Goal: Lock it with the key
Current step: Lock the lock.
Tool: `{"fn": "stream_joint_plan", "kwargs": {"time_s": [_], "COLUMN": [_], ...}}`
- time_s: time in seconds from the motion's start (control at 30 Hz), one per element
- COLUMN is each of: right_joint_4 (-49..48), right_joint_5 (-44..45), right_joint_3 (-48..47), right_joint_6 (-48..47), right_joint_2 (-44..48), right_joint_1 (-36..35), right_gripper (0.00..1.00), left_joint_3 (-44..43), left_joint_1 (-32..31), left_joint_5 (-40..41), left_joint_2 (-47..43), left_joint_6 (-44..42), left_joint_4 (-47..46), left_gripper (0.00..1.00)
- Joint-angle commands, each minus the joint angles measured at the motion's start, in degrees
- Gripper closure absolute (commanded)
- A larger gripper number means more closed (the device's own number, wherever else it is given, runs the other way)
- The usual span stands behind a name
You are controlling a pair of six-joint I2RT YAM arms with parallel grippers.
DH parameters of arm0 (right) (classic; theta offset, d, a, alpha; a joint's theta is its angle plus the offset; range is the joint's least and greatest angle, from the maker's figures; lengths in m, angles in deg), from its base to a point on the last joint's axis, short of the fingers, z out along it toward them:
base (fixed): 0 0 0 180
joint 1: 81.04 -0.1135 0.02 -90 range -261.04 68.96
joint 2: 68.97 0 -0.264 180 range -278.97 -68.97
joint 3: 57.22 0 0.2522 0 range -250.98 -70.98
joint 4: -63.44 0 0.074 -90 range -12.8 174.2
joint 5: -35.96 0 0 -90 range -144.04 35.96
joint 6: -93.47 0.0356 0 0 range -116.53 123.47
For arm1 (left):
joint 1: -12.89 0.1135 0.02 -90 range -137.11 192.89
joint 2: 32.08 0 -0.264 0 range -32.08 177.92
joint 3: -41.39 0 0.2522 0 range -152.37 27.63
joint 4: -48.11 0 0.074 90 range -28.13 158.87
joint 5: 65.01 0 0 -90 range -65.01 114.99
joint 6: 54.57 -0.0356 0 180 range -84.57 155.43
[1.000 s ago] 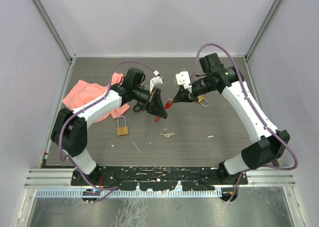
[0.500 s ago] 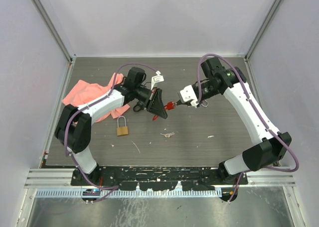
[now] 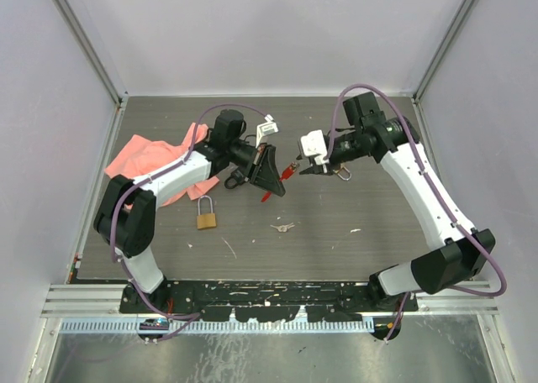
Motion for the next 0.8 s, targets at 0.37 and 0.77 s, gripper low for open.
{"fn": "stream_joint_plan", "kwargs": {"time_s": [0.37,0.77], "right_joint_4": [0.4,-13.1], "right_joint_5": [-14.9,-16.9], "right_joint_3": [-3.9,9.0], "right_joint_6": [35.6,21.3], "right_joint_2": [-0.3,3.9], "right_joint_1": [13.5,9.0], "right_gripper": [0.41,0.23], "left_joint_3": [1.0,0.8], "left_joint_1": [-0.1,-1.9], "left_joint_5": [0.2,0.2], "left_joint_2": [-4.4,-5.8], "left_joint_6": [-1.9,-2.8], "left_joint_4": [-3.9,-1.3], "left_gripper": [1.0,1.0]}}
